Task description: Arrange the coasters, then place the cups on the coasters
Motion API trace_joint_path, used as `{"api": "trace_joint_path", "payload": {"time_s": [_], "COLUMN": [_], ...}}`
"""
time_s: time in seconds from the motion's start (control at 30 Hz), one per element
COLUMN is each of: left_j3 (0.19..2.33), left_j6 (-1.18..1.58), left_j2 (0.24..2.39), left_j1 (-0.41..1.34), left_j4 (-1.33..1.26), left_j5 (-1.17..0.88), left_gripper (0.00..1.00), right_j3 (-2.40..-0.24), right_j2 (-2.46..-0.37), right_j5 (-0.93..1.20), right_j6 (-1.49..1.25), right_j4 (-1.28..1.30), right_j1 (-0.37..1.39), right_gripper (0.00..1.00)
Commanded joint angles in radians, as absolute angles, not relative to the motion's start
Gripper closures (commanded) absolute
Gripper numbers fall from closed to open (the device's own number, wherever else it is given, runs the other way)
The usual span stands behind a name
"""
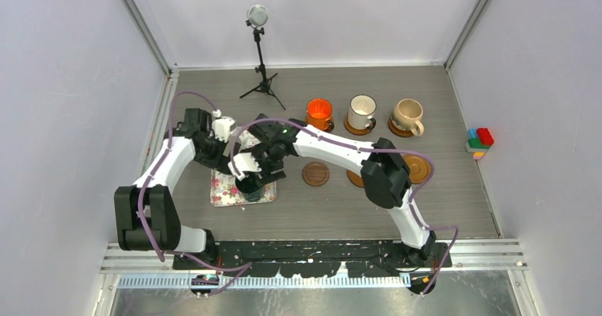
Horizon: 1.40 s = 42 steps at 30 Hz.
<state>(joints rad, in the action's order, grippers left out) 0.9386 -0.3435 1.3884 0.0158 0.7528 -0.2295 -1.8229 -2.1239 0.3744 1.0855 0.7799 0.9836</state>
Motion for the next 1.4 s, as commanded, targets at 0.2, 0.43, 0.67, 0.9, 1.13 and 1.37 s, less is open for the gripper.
{"api": "trace_joint_path", "payload": {"time_s": [0.2, 0.43, 0.67, 0.9, 1.13, 1.37], "left_j3": [1.009, 1.008, 1.006, 1.003, 0.997, 0.994], "left_j6": [-0.3, -0.295, -0.276, -0.272, -0.271, -0.271], "left_j2": [1.324, 1.307, 1.305, 1.295, 1.281, 1.29], "left_j1": [-0.172, -0.223, -0.232, -0.246, -0.257, -0.263], "left_j4": [0.778, 0.781, 0.772, 0.782, 0.774, 0.769], "left_j5": [-0.344, -0.377, -0.382, -0.385, -0.385, -0.384], "left_gripper": [0.06, 0.06, 0.06, 0.05, 0.05, 0.05], "right_j3": [-1.974, -1.967, -1.936, -1.889, -1.773, -1.709], "right_j2": [-2.215, -2.21, -2.176, -2.184, -2.152, -2.11], "right_j5": [0.367, 0.381, 0.398, 0.354, 0.354, 0.335], "right_j6": [1.287, 1.317, 1.218, 0.934, 0.818, 0.733], "right_j4": [0.924, 0.983, 0.96, 0.771, 0.616, 0.53], "right_j1": [1.021, 1.038, 1.038, 1.035, 1.032, 1.023], "right_gripper": [0.25, 0.31, 0.38, 0.38, 0.41, 0.64]}}
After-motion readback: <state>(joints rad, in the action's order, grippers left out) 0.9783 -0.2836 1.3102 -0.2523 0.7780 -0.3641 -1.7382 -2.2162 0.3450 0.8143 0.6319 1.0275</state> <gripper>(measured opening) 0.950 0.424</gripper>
